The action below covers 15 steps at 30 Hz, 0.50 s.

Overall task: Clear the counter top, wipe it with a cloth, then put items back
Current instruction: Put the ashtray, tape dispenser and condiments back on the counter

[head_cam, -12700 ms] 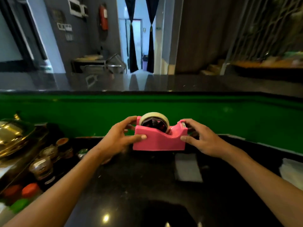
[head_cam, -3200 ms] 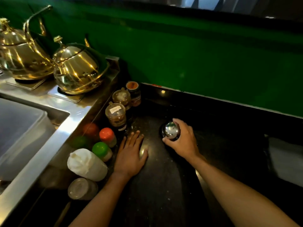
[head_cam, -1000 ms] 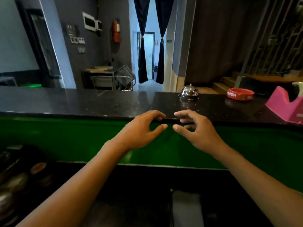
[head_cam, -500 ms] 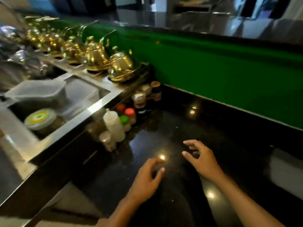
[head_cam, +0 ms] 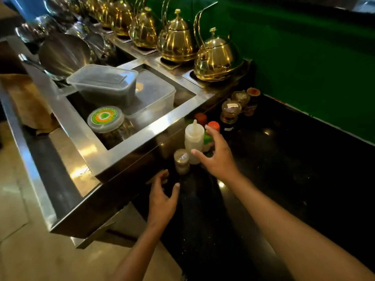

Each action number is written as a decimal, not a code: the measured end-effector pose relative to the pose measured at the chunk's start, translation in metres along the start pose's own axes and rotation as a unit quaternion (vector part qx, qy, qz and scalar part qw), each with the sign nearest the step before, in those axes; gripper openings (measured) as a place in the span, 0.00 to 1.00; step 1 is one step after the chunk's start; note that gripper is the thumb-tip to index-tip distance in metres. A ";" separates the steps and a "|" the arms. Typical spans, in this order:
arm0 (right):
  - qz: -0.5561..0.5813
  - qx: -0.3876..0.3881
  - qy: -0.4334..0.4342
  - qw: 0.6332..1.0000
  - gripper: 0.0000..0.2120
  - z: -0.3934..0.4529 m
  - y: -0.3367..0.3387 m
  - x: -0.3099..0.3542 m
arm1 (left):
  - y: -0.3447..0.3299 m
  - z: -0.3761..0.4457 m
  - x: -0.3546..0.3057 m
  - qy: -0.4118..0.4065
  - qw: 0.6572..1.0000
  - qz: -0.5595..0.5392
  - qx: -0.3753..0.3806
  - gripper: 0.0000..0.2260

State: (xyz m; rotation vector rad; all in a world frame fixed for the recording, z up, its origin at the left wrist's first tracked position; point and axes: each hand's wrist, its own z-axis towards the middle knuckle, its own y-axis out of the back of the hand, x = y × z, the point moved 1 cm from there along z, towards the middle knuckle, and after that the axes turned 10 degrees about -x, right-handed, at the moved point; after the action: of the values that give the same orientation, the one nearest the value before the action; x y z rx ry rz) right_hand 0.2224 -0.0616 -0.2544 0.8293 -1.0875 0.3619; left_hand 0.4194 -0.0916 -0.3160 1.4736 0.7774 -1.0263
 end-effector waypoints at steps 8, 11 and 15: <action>-0.088 -0.013 0.036 0.995 0.30 0.021 -0.015 0.017 | -0.021 0.022 -0.007 0.010 1.000 -0.029 0.005 0.35; -0.120 -0.014 0.059 0.991 0.30 0.011 -0.003 0.009 | -0.031 0.029 -0.011 0.009 0.999 -0.042 0.007 0.37; -0.142 -0.025 0.058 0.988 0.31 -0.011 0.027 -0.005 | -0.043 0.033 -0.016 0.005 0.999 -0.049 0.019 0.31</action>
State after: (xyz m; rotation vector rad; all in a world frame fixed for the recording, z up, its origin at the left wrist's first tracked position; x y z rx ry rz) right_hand 0.2106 -0.0352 -0.2502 0.8938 -0.8528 0.1403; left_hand 0.3687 -0.1156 -0.3192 1.4868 0.8473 -1.1132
